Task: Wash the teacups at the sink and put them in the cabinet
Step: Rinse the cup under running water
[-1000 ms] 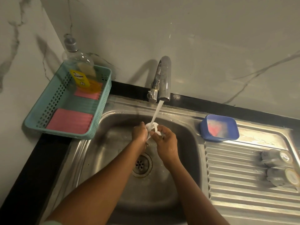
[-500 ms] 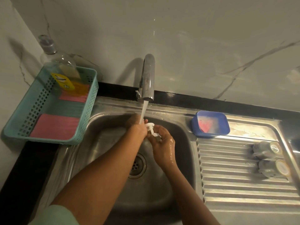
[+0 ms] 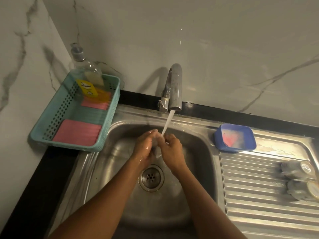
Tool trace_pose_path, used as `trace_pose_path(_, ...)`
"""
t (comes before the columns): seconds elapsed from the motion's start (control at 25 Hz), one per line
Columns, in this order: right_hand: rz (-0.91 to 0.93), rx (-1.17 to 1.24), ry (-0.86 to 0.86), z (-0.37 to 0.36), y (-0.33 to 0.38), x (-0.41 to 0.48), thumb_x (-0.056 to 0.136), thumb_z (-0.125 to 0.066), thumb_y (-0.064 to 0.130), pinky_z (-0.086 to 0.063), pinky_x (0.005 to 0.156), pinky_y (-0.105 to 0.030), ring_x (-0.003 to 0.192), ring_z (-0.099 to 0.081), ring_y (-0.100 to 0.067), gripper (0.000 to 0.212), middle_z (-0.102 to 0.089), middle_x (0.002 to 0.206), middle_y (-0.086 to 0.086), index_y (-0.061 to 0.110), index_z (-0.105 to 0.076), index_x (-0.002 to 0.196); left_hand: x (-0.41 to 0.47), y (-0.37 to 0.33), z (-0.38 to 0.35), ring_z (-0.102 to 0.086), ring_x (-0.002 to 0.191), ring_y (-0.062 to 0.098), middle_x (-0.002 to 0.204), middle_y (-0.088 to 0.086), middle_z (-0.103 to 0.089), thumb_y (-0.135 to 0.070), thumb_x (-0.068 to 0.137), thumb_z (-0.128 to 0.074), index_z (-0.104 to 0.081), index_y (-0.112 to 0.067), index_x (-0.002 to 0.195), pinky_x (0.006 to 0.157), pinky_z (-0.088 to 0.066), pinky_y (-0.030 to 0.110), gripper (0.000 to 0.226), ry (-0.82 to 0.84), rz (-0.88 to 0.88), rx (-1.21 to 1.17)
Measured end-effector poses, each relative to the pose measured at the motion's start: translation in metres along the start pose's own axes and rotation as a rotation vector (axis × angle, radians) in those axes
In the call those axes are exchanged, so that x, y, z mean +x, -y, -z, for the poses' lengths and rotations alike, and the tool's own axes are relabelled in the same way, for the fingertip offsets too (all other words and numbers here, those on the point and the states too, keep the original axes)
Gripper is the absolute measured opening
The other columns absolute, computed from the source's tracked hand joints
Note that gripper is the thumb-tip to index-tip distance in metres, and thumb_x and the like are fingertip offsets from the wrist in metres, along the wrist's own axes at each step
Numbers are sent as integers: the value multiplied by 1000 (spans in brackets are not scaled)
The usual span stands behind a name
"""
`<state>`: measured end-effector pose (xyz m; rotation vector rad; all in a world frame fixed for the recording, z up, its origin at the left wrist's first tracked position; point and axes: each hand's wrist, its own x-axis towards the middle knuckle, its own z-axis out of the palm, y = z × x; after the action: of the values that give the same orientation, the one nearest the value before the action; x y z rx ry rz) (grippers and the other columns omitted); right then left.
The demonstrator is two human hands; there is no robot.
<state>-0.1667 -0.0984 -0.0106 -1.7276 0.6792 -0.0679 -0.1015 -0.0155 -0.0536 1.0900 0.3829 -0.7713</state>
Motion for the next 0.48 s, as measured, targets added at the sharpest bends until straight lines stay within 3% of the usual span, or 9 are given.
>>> trace_pose_path(0.08,-65,-23,10,2,2,8,104,-52,28,-49,69,-13,89,-67,-11,24,-69,99,-2,8,-65,109,-3,0,-1,-71,89,23,104,17,-74,-25,101,-57,-70,-5,117,75,-55,34,29,37,-6,44)
trace_pose_path(0.2,-106,105,100,12,2,17,105,-51,24,-57,80,-24,99,-71,-22,25,-72,108,-9,8,-68,113,-6,-2,0,-71,104,28,114,16,-74,-41,102,-54,-70,-10,121,88,-58,46,40,76,95,96)
trace_pose_path(0.32,-112,202,204,14,-2,11,98,-64,29,-57,78,-26,98,-71,-21,25,-73,109,-9,14,-64,119,-7,-6,2,-73,96,26,106,16,-75,-44,101,-54,-71,-8,116,77,-59,40,42,20,49,58)
trace_pose_path(0.48,63,-88,140,2,-33,5,82,-78,28,-59,85,-33,103,-67,-18,52,-65,117,-5,30,-51,127,-9,5,-4,-73,96,23,108,11,-75,-45,98,-59,-74,-21,110,78,-57,37,31,-59,8,16)
